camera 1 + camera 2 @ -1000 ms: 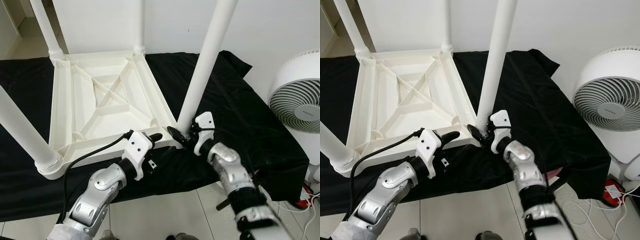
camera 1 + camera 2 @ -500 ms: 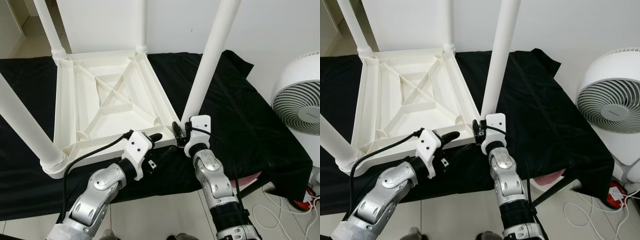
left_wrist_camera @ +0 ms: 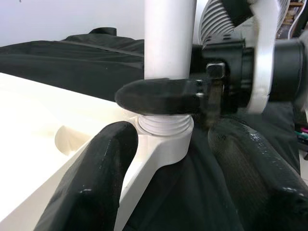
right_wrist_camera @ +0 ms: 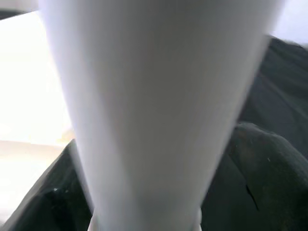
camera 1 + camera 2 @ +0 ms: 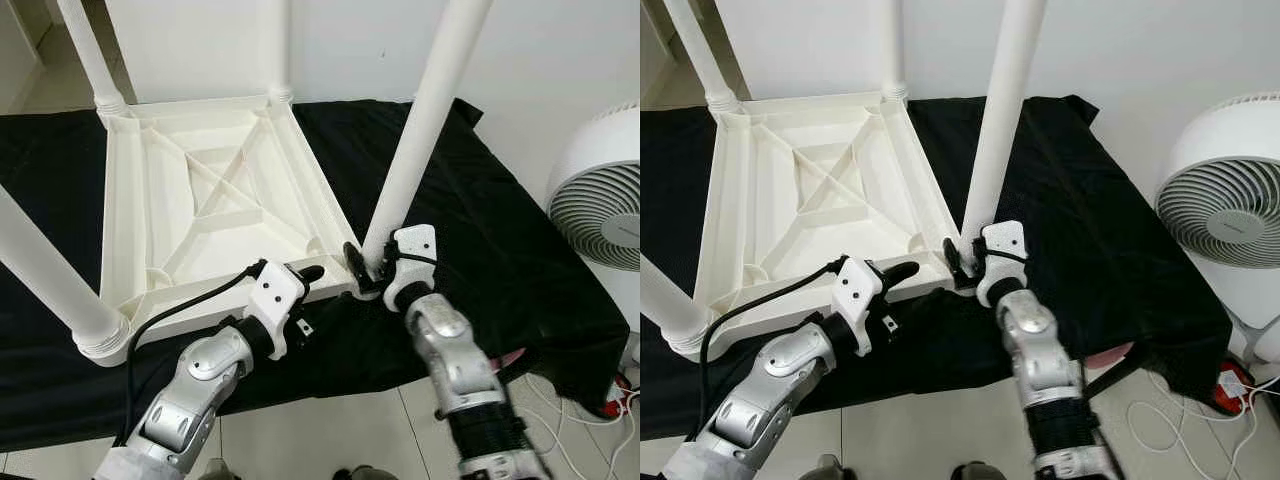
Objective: Building children table
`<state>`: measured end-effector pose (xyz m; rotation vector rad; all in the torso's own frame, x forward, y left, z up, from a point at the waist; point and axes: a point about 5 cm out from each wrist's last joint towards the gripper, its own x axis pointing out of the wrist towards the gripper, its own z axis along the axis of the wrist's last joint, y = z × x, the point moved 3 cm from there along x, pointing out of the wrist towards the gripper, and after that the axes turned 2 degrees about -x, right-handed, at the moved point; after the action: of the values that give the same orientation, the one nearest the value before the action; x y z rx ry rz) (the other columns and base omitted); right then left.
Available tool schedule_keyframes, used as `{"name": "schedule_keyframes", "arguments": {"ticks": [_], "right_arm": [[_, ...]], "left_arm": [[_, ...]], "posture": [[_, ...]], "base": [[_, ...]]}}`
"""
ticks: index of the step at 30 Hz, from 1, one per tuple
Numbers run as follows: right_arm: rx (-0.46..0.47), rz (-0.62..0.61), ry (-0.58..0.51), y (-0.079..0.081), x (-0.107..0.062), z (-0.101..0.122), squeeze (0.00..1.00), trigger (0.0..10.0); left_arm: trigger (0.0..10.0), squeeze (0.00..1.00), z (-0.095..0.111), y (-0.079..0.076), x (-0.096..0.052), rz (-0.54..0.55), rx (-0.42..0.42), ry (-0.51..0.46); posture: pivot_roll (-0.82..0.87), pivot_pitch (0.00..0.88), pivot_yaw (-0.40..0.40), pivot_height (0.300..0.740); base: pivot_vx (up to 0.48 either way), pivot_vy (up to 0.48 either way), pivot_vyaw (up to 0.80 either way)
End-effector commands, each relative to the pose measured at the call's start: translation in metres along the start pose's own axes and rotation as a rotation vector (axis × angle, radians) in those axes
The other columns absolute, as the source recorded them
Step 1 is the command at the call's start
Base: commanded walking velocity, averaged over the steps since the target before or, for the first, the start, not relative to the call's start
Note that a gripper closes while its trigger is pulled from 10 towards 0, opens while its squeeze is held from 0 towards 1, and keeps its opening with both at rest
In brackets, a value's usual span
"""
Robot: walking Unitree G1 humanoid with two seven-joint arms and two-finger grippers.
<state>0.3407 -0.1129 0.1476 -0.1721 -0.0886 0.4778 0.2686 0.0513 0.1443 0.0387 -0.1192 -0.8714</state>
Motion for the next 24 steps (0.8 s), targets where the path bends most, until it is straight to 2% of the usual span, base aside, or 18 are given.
{"name": "schedule_keyframes", "arguments": {"ticks": [1,6,8,17,18,19,21,22,24], "right_arm": [[-0.017,0.062,-0.006,0.000,0.000,-0.001,0.00,10.0],[-0.047,0.170,0.002,-0.003,0.002,-0.001,0.00,10.0],[-0.078,0.298,0.008,0.002,0.007,-0.002,0.00,10.0],[-0.083,0.444,0.032,0.009,0.011,-0.007,0.00,10.0],[-0.080,0.483,0.052,0.010,0.012,-0.012,0.00,9.0],[-0.079,0.513,0.071,0.011,0.012,-0.016,0.00,4.5],[-0.079,0.513,0.071,0.011,0.012,-0.016,0.00,4.5],[-0.081,0.542,0.088,0.013,0.010,-0.020,0.00,0.0],[-0.077,0.554,0.095,0.013,0.009,-0.023,0.00,0.0]], "left_arm": [[10.0,0.00,-0.003,-0.008,0.000,-0.089,-0.005,0.011],[10.0,0.00,-0.003,-0.008,0.000,-0.093,-0.002,0.012],[10.0,0.00,-0.002,-0.007,0.000,-0.099,0.001,0.013],[10.0,0.00,-0.001,-0.007,0.001,-0.103,0.006,0.011],[10.0,0.00,-0.001,-0.008,0.001,-0.104,0.007,0.011],[10.0,0.00,-0.001,-0.008,0.001,-0.105,0.008,0.011],[10.0,0.00,-0.001,-0.008,0.001,-0.105,0.008,0.011],[10.0,0.00,-0.001,-0.008,0.000,-0.106,0.008,0.012],[10.0,0.00,-0.001,-0.008,0.000,-0.106,0.009,0.013]], "posture": [[-0.06,0.047,-0.024,0.740],[-0.06,0.041,-0.020,0.740],[-0.05,0.034,-0.017,0.740],[-0.05,0.024,-0.013,0.740],[-0.05,0.024,-0.013,0.740],[-0.05,0.024,-0.013,0.740],[-0.05,0.024,-0.013,0.740],[-0.04,0.023,-0.012,0.740],[-0.04,0.023,-0.012,0.740]], "base": [[0.000,0.000,0.00],[0.000,0.000,0.00],[0.000,0.000,0.00],[0.000,0.000,0.00],[0.000,0.000,0.00],[0.000,0.000,0.00],[0.000,0.000,0.00],[0.000,0.000,0.00],[0.000,0.000,0.00]]}}
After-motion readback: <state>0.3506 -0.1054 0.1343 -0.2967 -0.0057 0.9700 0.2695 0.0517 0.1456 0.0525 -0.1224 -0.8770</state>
